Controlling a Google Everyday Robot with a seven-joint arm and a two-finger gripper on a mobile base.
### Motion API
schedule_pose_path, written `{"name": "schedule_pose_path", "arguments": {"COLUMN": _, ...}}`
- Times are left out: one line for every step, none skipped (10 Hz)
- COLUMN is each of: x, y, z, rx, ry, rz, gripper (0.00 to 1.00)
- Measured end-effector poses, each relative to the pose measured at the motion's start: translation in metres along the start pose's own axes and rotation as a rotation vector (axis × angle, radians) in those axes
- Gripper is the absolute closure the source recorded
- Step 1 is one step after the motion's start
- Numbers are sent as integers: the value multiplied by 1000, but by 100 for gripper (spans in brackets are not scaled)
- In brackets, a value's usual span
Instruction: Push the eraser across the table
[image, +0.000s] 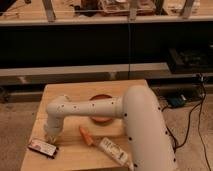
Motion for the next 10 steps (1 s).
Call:
{"name": "schedule_pose_path", "arguments": {"x": -4, "y": -2, "z": 1, "rx": -4, "ry": -6, "rz": -11, "gripper": 100}}
{"name": "schedule_pose_path", "arguments": {"x": -9, "y": -4, "z": 3, "rx": -9, "ry": -12, "rz": -23, "gripper": 100}}
{"name": "schedule_pose_path", "arguments": {"x": -15, "y": -5, "z": 5, "rx": -16, "ry": -22, "rz": -37, "gripper": 100}}
{"name": "schedule_pose_path", "arguments": {"x": -19, "y": -6, "z": 7, "rx": -23, "ry": -30, "rz": -46, "gripper": 100}}
{"name": "schedule_pose_path", "arguments": {"x": -23, "y": -8, "z": 10, "rx": -31, "ry": -40, "rz": -57, "gripper": 100}}
{"name": "schedule_pose_path", "arguments": {"x": -26, "y": -9, "z": 13, "rx": -38, "ry": -48, "rz": -66, "gripper": 100}}
{"name": "schedule_pose_path", "arguments": {"x": -30, "y": -12, "z": 17, "rx": -49, "ry": -60, "rz": -80, "gripper": 100}}
{"name": "schedule_pose_path", "arguments": {"x": -32, "y": -13, "z": 20, "rx": -55, "ry": -67, "rz": -89, "gripper": 100}}
{"name": "schedule_pose_path", "arguments": {"x": -36, "y": -15, "z": 22, "rx": -60, "ry": -76, "rz": -99, "gripper": 100}}
{"name": "schedule_pose_path", "arguments": {"x": -42, "y": -19, "z": 26, "rx": -66, "ry": -88, "rz": -118, "gripper": 100}}
